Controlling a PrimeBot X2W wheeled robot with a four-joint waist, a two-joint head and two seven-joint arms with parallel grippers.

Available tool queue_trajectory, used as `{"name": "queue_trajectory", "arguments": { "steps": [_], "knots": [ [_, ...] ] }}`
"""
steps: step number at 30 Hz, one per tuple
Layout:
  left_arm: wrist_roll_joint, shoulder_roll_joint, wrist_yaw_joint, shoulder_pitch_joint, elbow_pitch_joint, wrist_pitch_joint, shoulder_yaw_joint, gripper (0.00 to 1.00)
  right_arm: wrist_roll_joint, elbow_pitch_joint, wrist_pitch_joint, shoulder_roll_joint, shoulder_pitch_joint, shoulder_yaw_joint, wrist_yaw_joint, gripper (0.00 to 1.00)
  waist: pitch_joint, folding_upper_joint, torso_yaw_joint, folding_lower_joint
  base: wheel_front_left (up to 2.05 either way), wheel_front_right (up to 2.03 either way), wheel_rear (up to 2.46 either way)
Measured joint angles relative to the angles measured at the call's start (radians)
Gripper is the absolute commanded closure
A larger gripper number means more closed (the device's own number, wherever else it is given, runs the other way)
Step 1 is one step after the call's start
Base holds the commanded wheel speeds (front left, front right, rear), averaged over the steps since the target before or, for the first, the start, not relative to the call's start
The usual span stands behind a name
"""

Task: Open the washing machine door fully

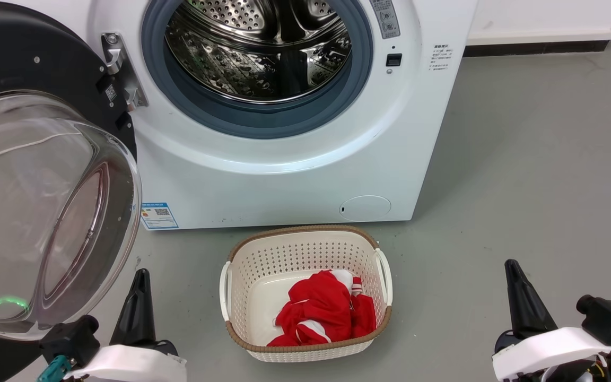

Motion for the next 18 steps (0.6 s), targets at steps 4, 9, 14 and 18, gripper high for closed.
{"name": "queue_trajectory", "arguments": {
  "steps": [4,9,14,18],
  "knots": [
    [-0.074,0.000,-0.004,-0.006,0.006,0.017,0.000,1.00,0.072,0.004,0.014,-0.002,-0.007,-0.002,0.000,1.00,-0.001,0.0000,0.002,0.0000,0.00,0.00,0.00],
    [-0.160,0.000,-0.007,-0.018,0.016,0.035,0.001,1.00,0.161,0.008,0.030,-0.004,-0.014,-0.006,0.000,1.00,-0.003,0.0000,0.004,0.0000,0.00,0.00,0.00],
    [-0.243,0.000,-0.007,-0.021,0.026,0.057,0.003,1.00,0.242,0.011,0.046,-0.006,-0.021,-0.010,0.000,1.00,-0.005,0.0000,0.006,0.0000,0.00,0.00,0.00],
    [-0.306,0.000,-0.007,-0.030,0.032,0.070,0.006,1.00,0.304,0.014,0.057,-0.007,-0.024,-0.013,0.000,1.00,-0.007,0.0000,0.007,0.0000,0.00,0.00,0.00]
  ]
}}
